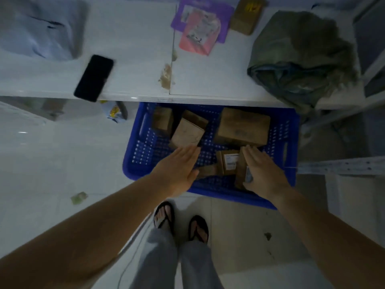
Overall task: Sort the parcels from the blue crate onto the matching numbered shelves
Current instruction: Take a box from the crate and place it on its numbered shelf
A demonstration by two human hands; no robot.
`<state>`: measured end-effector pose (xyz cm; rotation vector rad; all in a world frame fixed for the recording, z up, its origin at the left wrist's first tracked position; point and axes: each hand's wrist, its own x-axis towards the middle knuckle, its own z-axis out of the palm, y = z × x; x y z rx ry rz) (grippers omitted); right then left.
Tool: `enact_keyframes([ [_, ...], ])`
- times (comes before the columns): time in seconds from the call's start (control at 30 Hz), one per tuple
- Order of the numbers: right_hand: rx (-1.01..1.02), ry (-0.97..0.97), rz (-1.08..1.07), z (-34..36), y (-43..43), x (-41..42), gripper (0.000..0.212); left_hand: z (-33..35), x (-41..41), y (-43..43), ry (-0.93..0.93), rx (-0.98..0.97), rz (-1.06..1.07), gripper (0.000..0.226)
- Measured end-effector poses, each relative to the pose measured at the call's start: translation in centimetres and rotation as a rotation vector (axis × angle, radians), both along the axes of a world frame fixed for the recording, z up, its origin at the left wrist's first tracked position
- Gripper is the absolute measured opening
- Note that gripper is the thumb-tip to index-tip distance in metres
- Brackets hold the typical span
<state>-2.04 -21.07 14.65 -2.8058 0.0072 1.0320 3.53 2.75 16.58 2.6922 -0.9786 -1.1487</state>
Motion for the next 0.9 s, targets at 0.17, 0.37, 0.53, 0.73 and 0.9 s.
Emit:
enact_keyframes([
  [0.17, -0.119, -0.1, 0.007, -11.4, -3.8, 6.1, 0.107, -11.0, 5.9, -4.2, -0.087, -0.038, -0.196, 0.062],
  [0.37, -0.245, -0.137, 0.083, -20.6, -5.5, 14.6, 0.138, -19.0, 12.5, -6.7, -0.03, 0.026, 0.001, 0.059],
  [0.53, -0.354, -0.041, 0.229, -24.2, -6.3, 19.2, 0.151, -24.1, 11.1, -6.1, 0.138, 0.021, 0.096, 0.061],
  [0.73, -0.34, -0.094, 0.245, -24.3, -5.7, 17.9, 0.15, -25.9, 7.4, -5.1, 0.415, -0.154, 0.346, 0.06],
  [0.9, -0.189, -0.418, 0.364, -19.8, -2.0, 9.1, 0.139, -21.7, 7.5, -5.6, 0.848, -0.489, 1.64, 0.055],
])
